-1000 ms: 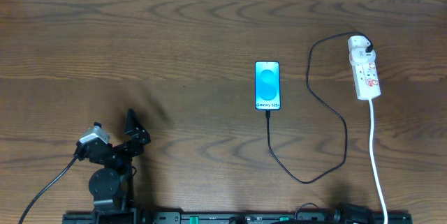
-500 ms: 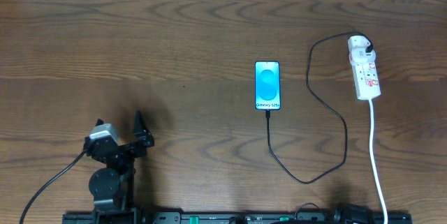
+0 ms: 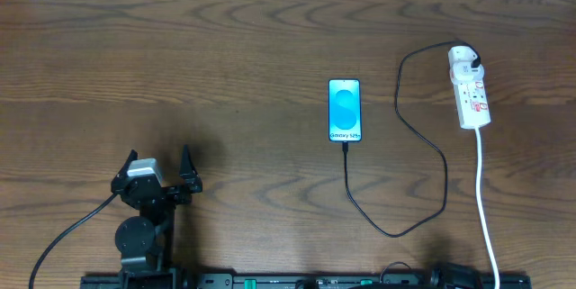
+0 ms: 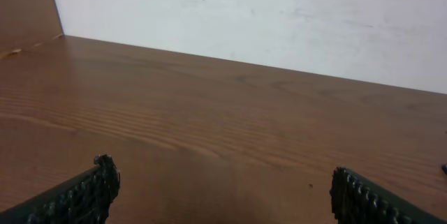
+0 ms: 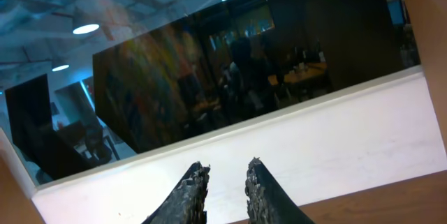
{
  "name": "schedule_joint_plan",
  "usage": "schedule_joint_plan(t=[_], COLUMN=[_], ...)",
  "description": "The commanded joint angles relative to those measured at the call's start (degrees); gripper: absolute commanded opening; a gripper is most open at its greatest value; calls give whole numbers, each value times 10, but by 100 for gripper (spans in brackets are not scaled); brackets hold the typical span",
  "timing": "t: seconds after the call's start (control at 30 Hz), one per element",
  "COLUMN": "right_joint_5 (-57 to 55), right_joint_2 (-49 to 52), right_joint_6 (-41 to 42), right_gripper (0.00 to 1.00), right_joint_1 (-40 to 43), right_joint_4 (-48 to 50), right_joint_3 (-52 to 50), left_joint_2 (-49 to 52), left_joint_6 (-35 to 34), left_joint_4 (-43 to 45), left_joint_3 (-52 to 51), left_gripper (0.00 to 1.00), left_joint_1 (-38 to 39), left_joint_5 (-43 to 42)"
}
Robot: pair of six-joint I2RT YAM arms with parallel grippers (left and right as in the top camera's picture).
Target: Plug charger to phone and switch on socket
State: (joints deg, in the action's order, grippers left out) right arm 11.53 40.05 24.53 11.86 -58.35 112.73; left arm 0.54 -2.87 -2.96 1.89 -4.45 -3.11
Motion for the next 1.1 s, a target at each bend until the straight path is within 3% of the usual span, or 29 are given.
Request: schedule_joint_plan(t=[0.0,0.53,0.87,0.93,1.0,1.07], right_joint_5=[-4,-4,28,20,7,4], right_joint_2=[-10,-73,-102,-101,-101,-101], right_joint_6=[8,37,37,37,37,37], right_gripper=[19,18,25,36,60,99], right_joint_1=[-4,-2,-2,-2,-2,-2], right_joint_4=[5,21,115,119,111,90], right_joint_3=[-1,-7,-84,-95,-106,-118], left_joint_2=[-2,-2,-2,-2,-2,-2], left_joint_6=[10,10,9,9,9,10], left_joint_4=[-8,-8,-8,-8,-8,-8], left_joint_3=[-17,-17,-17,-17,-17,-17], left_gripper=[98,98,98,98,98,98], left_joint_1=[-3,-3,-3,-3,-3,-3], left_joint_5=[-6,-5,-5,-5,-5,-5])
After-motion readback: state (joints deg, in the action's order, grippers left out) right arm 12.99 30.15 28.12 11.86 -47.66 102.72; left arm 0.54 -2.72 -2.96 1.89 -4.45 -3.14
